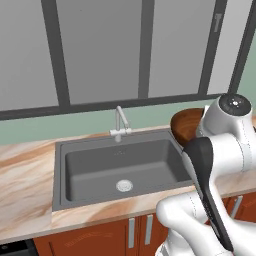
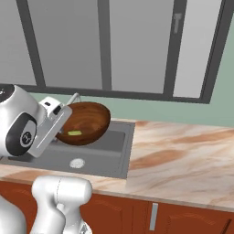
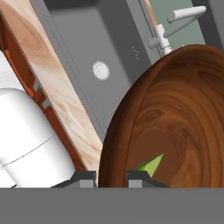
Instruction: Pick the lemon wedge from the cabinet and place it in the bowl. Then pick the bowl and place it in the sink. Then turn on the sink facuet.
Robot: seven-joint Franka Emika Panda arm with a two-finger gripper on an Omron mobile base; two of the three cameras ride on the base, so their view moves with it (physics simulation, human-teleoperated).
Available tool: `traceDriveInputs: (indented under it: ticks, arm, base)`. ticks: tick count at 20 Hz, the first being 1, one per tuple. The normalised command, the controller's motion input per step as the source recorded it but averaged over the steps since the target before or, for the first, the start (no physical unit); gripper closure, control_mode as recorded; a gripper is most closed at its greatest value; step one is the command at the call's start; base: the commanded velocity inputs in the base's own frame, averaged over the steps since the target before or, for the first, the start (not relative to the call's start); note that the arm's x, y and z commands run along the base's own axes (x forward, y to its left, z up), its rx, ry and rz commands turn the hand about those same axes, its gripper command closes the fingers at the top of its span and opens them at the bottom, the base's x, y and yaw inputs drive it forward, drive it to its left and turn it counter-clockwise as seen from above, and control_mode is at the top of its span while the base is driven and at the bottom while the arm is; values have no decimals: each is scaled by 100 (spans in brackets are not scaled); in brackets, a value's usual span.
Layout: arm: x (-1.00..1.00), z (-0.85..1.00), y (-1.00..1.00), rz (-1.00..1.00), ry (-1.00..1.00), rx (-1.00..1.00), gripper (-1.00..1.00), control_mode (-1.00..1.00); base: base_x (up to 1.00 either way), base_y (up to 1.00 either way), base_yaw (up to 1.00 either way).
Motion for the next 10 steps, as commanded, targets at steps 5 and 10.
traceDriveInputs:
  ticks: [5, 10]
  arm:
    - [0, -3, -1, 4, 2, 0, 100, -100]
    - [20, -45, -10, 26, 9, 0, 100, -100]
  base:
    - [0, 0, 1]
    - [0, 0, 0]
